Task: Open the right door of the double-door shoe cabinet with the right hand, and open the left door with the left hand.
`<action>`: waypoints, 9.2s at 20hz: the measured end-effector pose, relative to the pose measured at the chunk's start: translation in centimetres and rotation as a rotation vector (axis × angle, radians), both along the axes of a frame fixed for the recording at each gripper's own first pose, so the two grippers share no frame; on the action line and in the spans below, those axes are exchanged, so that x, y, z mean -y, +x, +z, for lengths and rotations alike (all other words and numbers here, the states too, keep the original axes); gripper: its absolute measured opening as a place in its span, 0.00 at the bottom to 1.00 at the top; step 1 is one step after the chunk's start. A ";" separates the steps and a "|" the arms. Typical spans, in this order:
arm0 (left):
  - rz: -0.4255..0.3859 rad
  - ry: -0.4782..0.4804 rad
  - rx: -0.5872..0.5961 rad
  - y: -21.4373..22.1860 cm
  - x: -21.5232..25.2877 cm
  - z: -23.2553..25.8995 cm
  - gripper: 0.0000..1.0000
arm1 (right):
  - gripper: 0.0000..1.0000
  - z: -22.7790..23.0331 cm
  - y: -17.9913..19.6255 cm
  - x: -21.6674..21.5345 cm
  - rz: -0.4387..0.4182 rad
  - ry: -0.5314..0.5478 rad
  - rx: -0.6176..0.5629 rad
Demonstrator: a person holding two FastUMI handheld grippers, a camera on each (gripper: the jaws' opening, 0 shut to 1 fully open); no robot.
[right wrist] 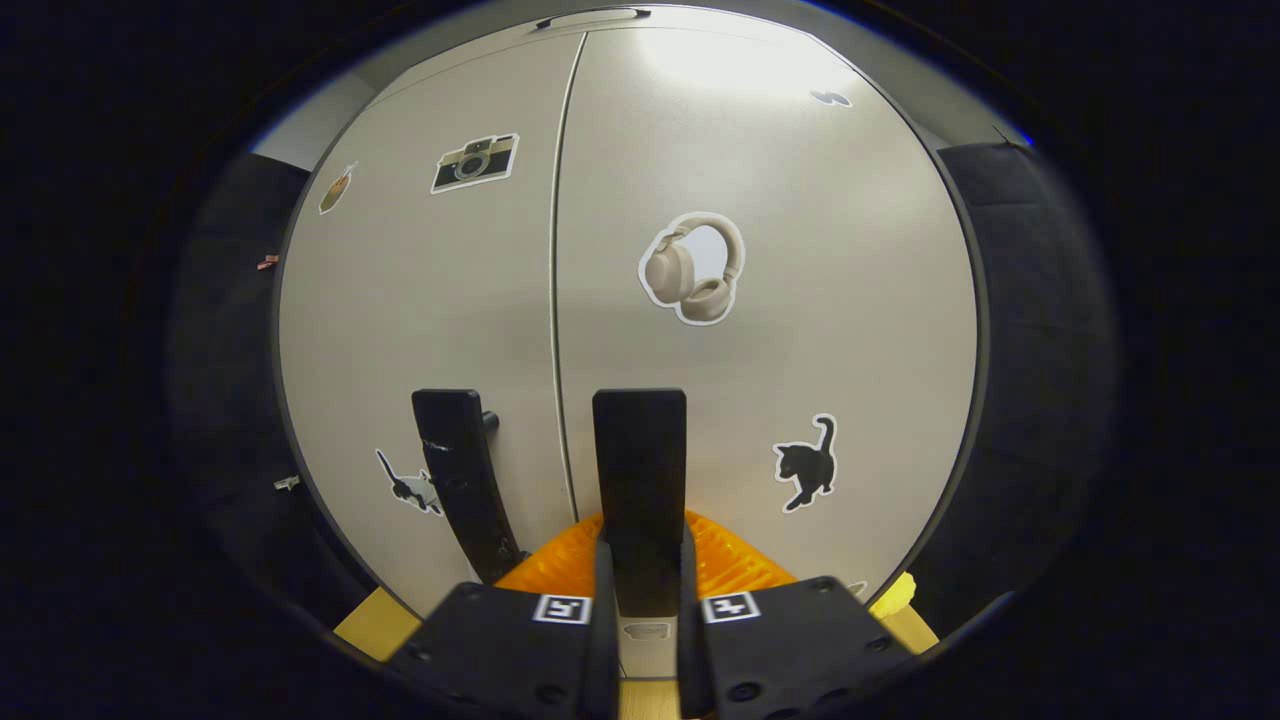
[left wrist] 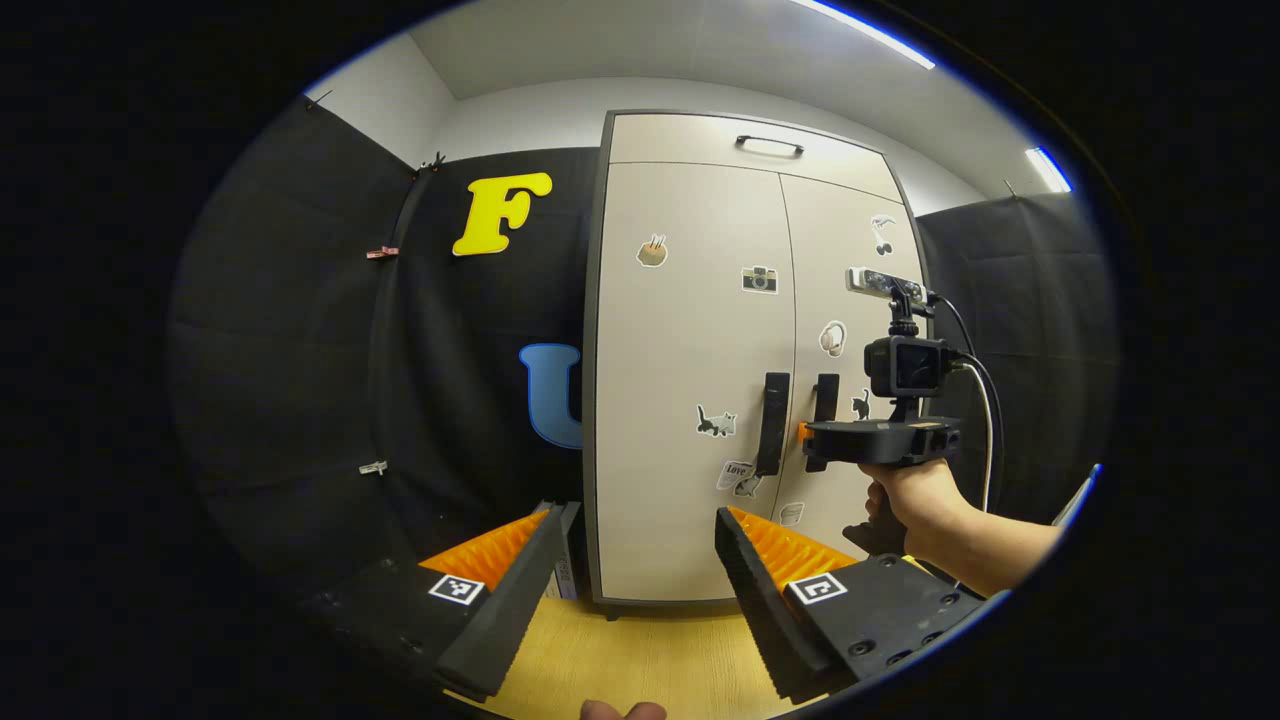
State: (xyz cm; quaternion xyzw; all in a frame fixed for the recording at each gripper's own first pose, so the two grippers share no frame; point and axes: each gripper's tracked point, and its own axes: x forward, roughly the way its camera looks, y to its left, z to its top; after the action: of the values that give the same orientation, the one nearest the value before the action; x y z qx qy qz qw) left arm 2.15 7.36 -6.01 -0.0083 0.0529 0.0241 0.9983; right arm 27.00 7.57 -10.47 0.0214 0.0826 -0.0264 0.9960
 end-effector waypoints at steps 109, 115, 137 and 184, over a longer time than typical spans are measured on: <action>0.007 0.068 0.018 26.2 14.4 -1.5 0.31 | 0.98 5.6 -13.0 12.8 -0.054 0.067 0.137; -0.047 0.050 0.036 22.9 13.8 -1.2 0.22 | 0.98 6.1 -13.3 12.3 -0.041 0.046 0.159; -0.204 0.010 0.017 8.2 2.1 -0.8 0.20 | 0.98 7.0 -14.2 6.4 0.031 0.058 0.204; -0.025 -0.022 0.100 -1.0 -7.7 3.7 0.24 | 0.99 7.6 -13.7 3.8 0.128 0.079 0.214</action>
State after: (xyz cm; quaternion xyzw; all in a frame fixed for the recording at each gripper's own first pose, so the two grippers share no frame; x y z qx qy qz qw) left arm 1.13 15.07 -2.29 -0.0200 0.0033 0.0108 0.9997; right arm 13.33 3.72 -2.92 0.0579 -0.0220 0.0430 0.9972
